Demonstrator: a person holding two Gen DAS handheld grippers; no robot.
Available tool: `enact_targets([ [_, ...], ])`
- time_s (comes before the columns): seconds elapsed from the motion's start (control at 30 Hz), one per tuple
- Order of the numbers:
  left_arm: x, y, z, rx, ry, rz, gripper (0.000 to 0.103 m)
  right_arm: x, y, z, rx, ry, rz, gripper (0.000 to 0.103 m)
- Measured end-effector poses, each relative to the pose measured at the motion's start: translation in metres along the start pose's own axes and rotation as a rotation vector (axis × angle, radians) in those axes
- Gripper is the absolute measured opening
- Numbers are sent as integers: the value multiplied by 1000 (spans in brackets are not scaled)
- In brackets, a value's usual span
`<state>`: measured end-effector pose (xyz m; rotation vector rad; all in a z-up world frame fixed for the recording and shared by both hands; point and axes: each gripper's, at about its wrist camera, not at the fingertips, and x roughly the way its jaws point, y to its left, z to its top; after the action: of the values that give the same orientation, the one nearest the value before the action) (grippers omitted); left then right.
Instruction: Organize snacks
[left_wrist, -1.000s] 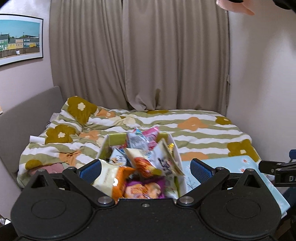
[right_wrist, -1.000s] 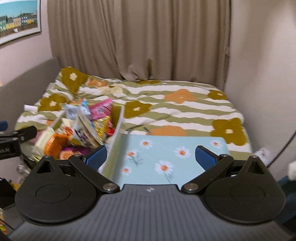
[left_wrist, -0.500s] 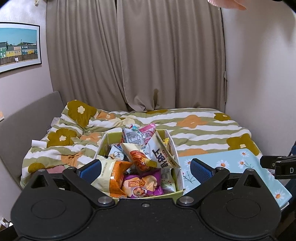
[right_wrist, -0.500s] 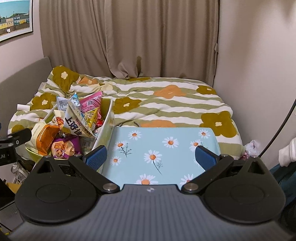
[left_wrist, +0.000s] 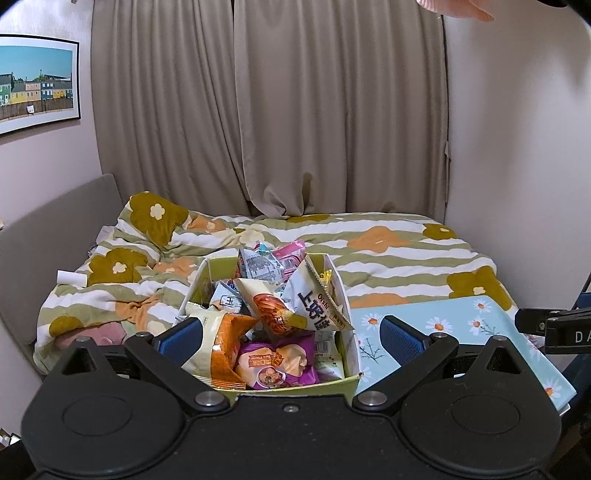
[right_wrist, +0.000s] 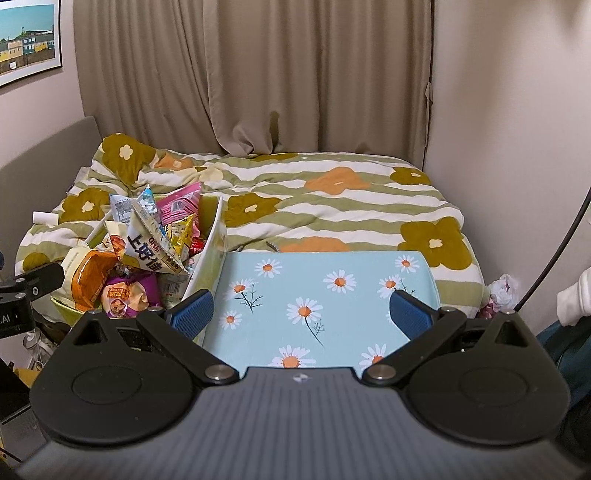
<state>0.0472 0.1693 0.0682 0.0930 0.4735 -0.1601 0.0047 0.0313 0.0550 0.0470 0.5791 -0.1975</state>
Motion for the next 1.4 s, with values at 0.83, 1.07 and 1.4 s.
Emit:
enact_targets([
  [0.83,7,0,3,11,11,-7,103,5,6,0,27,6,-9,103],
  [1.07,9,2,3,11,15,-6,103,7,7,0,30,10,-7,103],
  [1.4,9,1,3,6,8,-9,103,9,5,0,30,12,-6,103],
])
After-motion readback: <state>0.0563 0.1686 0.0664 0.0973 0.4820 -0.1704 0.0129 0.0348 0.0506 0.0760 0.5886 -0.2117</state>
